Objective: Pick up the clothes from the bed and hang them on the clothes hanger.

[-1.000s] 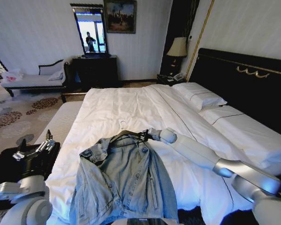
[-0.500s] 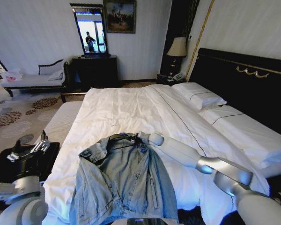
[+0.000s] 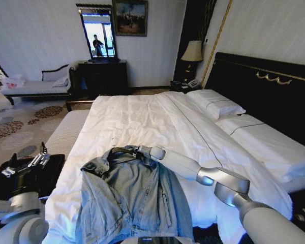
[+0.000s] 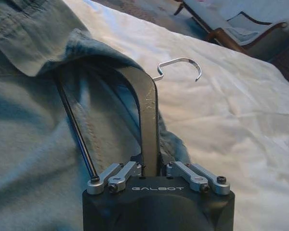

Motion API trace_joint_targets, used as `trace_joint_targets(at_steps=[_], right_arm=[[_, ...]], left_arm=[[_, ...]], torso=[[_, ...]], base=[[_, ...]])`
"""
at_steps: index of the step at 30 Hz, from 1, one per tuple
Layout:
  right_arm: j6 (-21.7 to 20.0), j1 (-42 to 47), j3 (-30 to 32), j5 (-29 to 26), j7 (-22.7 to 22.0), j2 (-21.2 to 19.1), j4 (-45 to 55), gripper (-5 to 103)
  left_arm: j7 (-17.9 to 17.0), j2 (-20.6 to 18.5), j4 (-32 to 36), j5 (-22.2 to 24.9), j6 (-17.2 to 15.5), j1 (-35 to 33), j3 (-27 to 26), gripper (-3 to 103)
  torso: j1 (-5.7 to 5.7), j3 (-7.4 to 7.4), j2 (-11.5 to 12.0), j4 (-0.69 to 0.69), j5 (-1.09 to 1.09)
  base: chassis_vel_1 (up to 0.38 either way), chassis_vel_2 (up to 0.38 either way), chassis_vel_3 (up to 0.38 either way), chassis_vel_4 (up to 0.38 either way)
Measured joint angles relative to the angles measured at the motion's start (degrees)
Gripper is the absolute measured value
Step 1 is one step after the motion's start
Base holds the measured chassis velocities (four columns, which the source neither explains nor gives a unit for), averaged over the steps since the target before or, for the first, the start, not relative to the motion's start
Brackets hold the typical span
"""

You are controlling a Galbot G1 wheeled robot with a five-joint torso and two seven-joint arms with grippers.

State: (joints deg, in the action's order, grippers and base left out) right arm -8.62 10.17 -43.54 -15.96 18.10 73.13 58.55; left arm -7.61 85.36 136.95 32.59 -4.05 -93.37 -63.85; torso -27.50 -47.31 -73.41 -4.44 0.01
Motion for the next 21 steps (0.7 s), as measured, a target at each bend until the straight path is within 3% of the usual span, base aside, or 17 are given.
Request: trace_joint_targets(at_steps=[2, 5, 7, 10, 12, 13, 16, 18, 21], right_arm=[[1.37, 0.01, 0.01, -2.91, -0.89, -0.70, -0.25, 16], [1.74, 0.25, -0.18, -6.96, -2.18, -1.94, 1.61, 27], [0.89, 0.59, -0.40, -10.25, -3.76, -4.86, 6.78, 37], [-0.74, 0.76, -0.47, -12.05, -5.20, -8.19, 11.52, 42], [-2.58, 1.03, -0.44, -13.79, -7.07, -13.44, 18.08, 54], [-2.58, 1.03, -0.44, -13.79, -7.07, -13.44, 18.08, 54], [-4.87, 1.90, 0.92, -13.53, -8.71, -18.27, 23.21, 70], [-5.93, 2.41, 1.77, -13.20, -9.19, -19.84, 24.66, 70], [-7.58, 4.49, 4.01, -12.15, -9.00, -23.14, 27.79, 86]], left_arm=[[0.00, 0.00, 0.00, -0.07, 0.00, 0.08, 0.41, 100], [0.01, 0.04, 0.00, -0.34, -0.04, 0.20, 0.88, 100], [0.01, 0.06, 0.04, -0.58, -0.18, 0.35, 1.32, 100], [-0.01, 0.06, 0.10, -0.70, -0.30, 0.46, 1.46, 100], [-0.03, 0.12, 0.20, -0.94, -0.38, 0.51, 1.80, 100], [-0.03, 0.12, 0.20, -0.94, -0.38, 0.51, 1.80, 100], [-0.03, 0.44, 0.40, -1.39, -0.40, 0.47, 2.44, 100], [-0.03, 0.58, 0.48, -1.61, -0.39, 0.46, 2.81, 100], [-0.03, 1.04, 0.64, -2.46, -0.39, 0.49, 3.92, 100]], torso=[[0.00, 0.00, 0.00, -0.03, 0.00], [0.00, 0.00, 0.00, -0.04, 0.00], [0.00, 0.00, 0.00, 0.00, 0.02], [0.00, 0.01, 0.00, 0.00, 0.01], [0.00, 0.01, 0.00, -0.05, 0.00], [0.00, 0.01, 0.00, -0.05, 0.00], [0.01, 0.01, 0.00, -0.04, 0.01], [0.00, 0.01, 0.00, -0.04, 0.02], [0.00, 0.01, 0.00, -0.03, 0.00]], base=[[0.000, 0.000, 0.000, 0.000], [0.000, 0.000, 0.000, 0.000], [0.000, 0.000, 0.000, 0.000], [0.000, 0.000, 0.000, 0.000], [0.000, 0.000, 0.000, 0.000], [0.000, 0.000, 0.000, 0.000], [0.000, 0.000, 0.000, 0.000], [0.000, 0.000, 0.000, 0.000], [0.000, 0.000, 0.000, 0.000]])
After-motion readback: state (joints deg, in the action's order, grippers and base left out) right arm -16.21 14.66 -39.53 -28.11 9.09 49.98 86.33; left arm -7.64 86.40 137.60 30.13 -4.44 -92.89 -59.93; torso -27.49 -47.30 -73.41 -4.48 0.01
